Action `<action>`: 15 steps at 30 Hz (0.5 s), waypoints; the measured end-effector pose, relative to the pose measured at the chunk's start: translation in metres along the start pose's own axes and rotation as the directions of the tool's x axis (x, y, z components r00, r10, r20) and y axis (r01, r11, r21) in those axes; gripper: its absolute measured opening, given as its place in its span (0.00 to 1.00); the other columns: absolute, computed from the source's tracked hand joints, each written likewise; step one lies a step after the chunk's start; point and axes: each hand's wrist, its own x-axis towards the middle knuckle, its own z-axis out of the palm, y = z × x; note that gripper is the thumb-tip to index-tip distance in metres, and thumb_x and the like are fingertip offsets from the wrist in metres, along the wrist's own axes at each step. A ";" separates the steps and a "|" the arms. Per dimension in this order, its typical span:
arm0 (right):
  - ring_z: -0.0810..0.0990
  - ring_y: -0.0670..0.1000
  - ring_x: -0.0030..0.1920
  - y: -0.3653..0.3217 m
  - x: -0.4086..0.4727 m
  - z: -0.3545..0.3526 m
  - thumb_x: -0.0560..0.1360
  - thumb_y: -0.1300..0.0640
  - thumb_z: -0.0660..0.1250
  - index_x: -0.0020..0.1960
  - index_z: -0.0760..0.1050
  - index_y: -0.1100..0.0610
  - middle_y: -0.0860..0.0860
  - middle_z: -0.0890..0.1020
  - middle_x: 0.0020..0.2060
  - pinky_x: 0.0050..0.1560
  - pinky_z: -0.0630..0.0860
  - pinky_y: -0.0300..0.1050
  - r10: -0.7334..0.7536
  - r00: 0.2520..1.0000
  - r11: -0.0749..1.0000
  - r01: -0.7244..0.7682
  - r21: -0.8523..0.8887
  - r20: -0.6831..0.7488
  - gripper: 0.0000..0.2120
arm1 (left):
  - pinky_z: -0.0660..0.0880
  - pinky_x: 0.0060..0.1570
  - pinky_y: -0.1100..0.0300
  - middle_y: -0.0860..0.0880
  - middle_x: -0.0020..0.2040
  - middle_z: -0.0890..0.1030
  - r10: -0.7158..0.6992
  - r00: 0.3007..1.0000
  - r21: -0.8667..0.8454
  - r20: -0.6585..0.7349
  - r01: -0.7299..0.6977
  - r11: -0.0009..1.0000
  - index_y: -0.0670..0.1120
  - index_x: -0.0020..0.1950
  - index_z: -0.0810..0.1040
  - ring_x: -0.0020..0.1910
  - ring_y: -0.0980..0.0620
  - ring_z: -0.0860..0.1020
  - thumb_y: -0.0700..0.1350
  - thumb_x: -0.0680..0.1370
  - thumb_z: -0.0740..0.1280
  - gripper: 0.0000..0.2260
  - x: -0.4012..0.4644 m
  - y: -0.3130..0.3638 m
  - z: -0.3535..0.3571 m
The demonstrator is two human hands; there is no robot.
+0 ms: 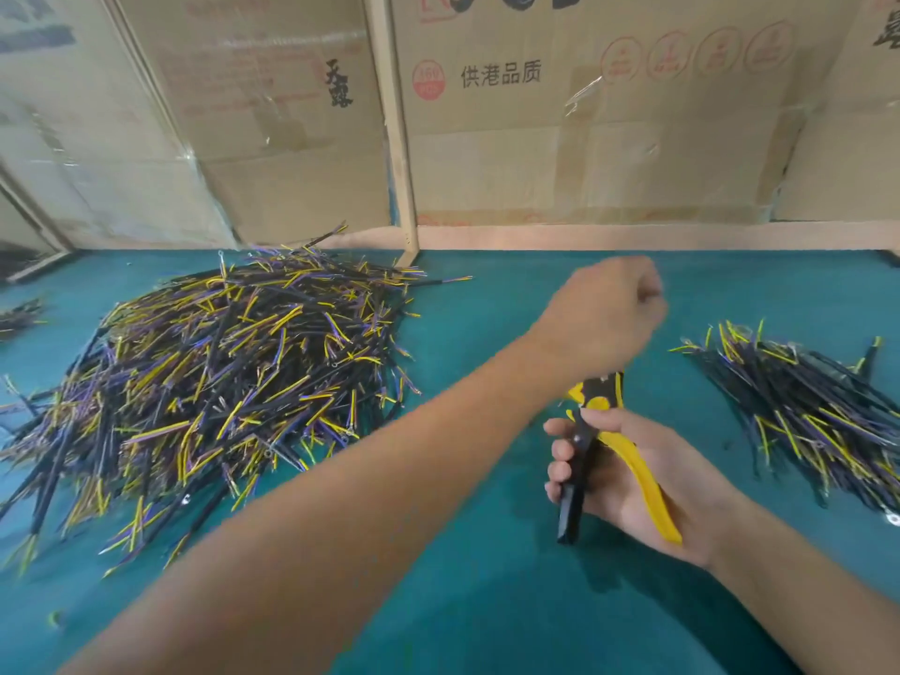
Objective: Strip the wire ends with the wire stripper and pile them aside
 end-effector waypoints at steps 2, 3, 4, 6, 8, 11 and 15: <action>0.75 0.58 0.37 -0.001 -0.003 0.008 0.73 0.54 0.69 0.56 0.77 0.66 0.58 0.74 0.39 0.44 0.80 0.56 0.005 1.000 1.000 -0.005 0.027 0.018 0.17 | 0.74 0.47 0.53 0.44 0.45 0.80 -0.035 0.998 0.268 0.053 0.019 0.963 0.41 0.49 0.79 0.46 0.43 0.78 0.40 0.79 0.63 0.05 -0.010 -0.041 -0.040; 0.75 0.58 0.37 -0.001 -0.004 0.010 0.72 0.54 0.70 0.55 0.78 0.66 0.58 0.74 0.39 0.44 0.80 0.56 0.009 1.000 1.000 -0.010 0.030 0.017 0.18 | 0.74 0.45 0.52 0.41 0.42 0.78 -0.115 0.984 0.409 0.139 0.049 0.911 0.40 0.45 0.78 0.43 0.42 0.76 0.40 0.78 0.63 0.06 -0.018 -0.064 -0.058; 0.75 0.58 0.36 -0.001 -0.004 0.011 0.71 0.54 0.70 0.54 0.78 0.66 0.59 0.74 0.38 0.43 0.80 0.56 0.005 1.000 1.000 -0.006 0.031 0.018 0.18 | 0.75 0.45 0.51 0.40 0.39 0.76 -0.216 0.951 0.566 0.222 0.055 0.823 0.40 0.41 0.76 0.41 0.42 0.75 0.41 0.78 0.64 0.07 -0.027 -0.083 -0.070; 0.75 0.58 0.36 -0.001 -0.004 0.011 0.70 0.54 0.71 0.54 0.78 0.66 0.59 0.74 0.38 0.43 0.80 0.56 0.008 1.000 0.999 -0.008 0.035 0.014 0.18 | 0.76 0.43 0.51 0.39 0.39 0.80 -0.397 0.868 0.745 0.299 0.047 0.665 0.40 0.40 0.78 0.43 0.40 0.79 0.44 0.77 0.66 0.09 -0.052 -0.108 -0.082; 0.75 0.58 0.37 -0.001 -0.004 0.011 0.70 0.53 0.71 0.55 0.78 0.66 0.59 0.74 0.39 0.44 0.80 0.57 0.003 1.000 1.000 -0.003 0.002 0.012 0.20 | 0.74 0.41 0.55 0.43 0.49 0.83 -0.444 0.873 0.822 0.201 0.097 0.561 0.42 0.50 0.80 0.52 0.41 0.82 0.51 0.77 0.67 0.12 -0.077 -0.128 -0.079; 0.76 0.58 0.38 -0.001 -0.004 0.009 0.71 0.53 0.71 0.57 0.78 0.67 0.59 0.75 0.40 0.45 0.80 0.57 0.003 1.000 1.000 -0.003 -0.006 0.017 0.20 | 0.68 0.41 0.55 0.46 0.57 0.81 -0.448 0.893 0.869 0.040 0.190 0.457 0.46 0.57 0.77 0.57 0.41 0.80 0.49 0.80 0.66 0.10 -0.097 -0.145 -0.059; 0.76 0.58 0.38 -0.001 -0.005 0.009 0.73 0.53 0.69 0.56 0.79 0.66 0.59 0.75 0.40 0.46 0.80 0.57 0.008 1.000 1.000 -0.008 -0.009 0.017 0.18 | 0.68 0.41 0.55 0.45 0.55 0.81 -0.397 0.918 0.834 0.001 0.218 0.506 0.48 0.47 0.71 0.55 0.40 0.80 0.45 0.81 0.62 0.04 -0.102 -0.145 -0.059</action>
